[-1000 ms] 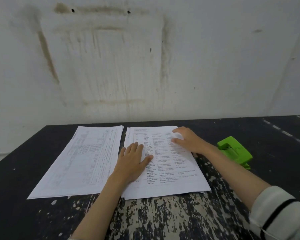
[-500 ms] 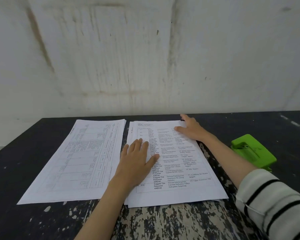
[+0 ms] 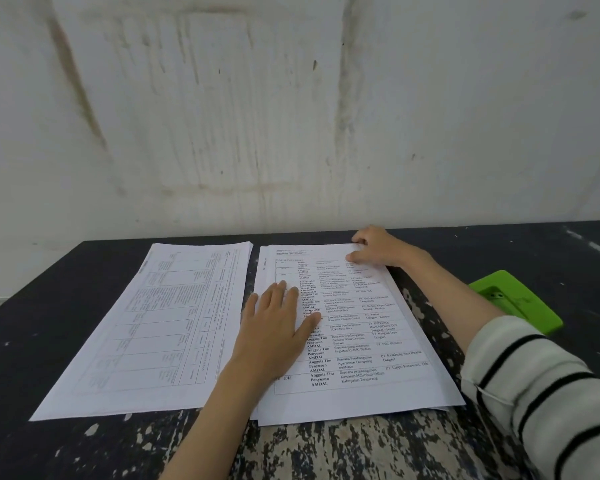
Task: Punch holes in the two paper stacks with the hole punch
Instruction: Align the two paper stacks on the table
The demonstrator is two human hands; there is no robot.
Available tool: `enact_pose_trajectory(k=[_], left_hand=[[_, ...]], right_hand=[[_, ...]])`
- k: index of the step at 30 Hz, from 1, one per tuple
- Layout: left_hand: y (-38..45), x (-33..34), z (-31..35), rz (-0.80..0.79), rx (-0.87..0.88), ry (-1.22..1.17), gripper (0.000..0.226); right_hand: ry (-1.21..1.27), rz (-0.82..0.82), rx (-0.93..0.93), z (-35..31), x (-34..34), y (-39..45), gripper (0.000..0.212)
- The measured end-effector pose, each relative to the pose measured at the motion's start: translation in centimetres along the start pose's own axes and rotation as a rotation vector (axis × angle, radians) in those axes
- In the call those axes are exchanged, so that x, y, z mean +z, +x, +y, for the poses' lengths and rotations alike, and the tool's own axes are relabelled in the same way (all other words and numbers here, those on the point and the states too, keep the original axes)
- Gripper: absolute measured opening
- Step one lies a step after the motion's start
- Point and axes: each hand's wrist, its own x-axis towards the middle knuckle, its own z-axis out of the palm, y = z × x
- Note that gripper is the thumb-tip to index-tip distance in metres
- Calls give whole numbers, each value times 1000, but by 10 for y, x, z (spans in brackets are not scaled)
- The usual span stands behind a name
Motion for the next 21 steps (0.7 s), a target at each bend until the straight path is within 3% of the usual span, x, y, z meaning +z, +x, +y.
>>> enact_pose_trajectory(k=[7, 12, 17, 21], left_hand=[[1, 1, 0, 10, 0, 7, 64], [1, 2, 0, 19, 2, 6, 64], [1, 1, 1, 14, -2, -10, 63], [1, 1, 1, 8, -3, -18, 64]], right_hand=[[3, -10, 53, -4, -7, 6, 62], [34, -35, 39, -6, -10, 9, 45], [219, -32, 49, -8, -10, 6, 32], [517, 44, 77, -8, -14, -3, 21]])
